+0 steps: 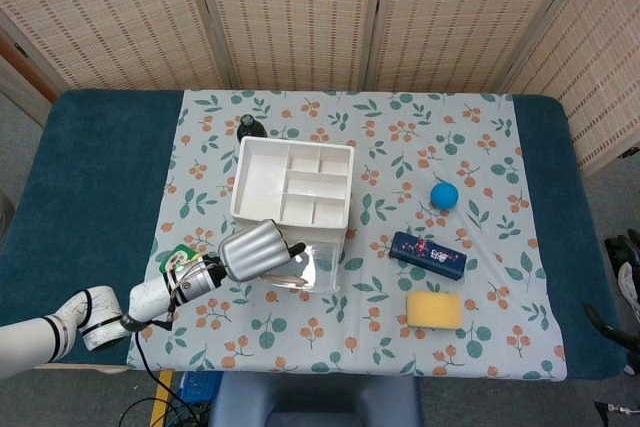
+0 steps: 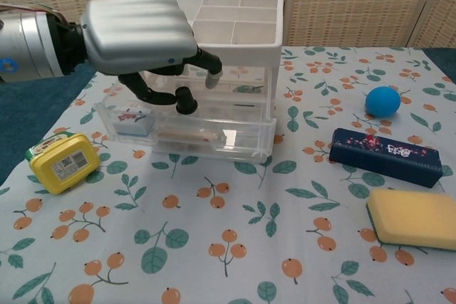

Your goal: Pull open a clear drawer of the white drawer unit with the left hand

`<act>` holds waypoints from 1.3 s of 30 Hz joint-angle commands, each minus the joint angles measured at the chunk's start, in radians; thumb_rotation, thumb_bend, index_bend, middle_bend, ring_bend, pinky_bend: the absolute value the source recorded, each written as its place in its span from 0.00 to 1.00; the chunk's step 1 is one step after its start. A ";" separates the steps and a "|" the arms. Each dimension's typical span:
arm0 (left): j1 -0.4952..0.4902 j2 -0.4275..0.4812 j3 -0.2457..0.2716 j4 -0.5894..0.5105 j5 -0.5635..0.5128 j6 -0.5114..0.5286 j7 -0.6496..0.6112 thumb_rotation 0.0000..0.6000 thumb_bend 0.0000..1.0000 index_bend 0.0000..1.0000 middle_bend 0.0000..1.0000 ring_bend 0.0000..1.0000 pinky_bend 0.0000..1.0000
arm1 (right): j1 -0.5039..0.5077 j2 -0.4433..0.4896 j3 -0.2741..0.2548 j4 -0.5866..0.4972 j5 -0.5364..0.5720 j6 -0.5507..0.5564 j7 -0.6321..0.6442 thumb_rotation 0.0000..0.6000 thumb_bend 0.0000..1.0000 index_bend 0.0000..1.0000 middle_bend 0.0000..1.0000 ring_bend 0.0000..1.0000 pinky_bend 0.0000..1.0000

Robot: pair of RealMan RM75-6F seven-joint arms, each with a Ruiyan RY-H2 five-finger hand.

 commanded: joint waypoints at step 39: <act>-0.030 -0.017 0.045 0.040 -0.040 0.008 0.016 1.00 0.26 0.41 0.99 1.00 1.00 | -0.003 -0.006 0.002 0.013 0.010 -0.006 0.014 1.00 0.21 0.00 0.04 0.00 0.01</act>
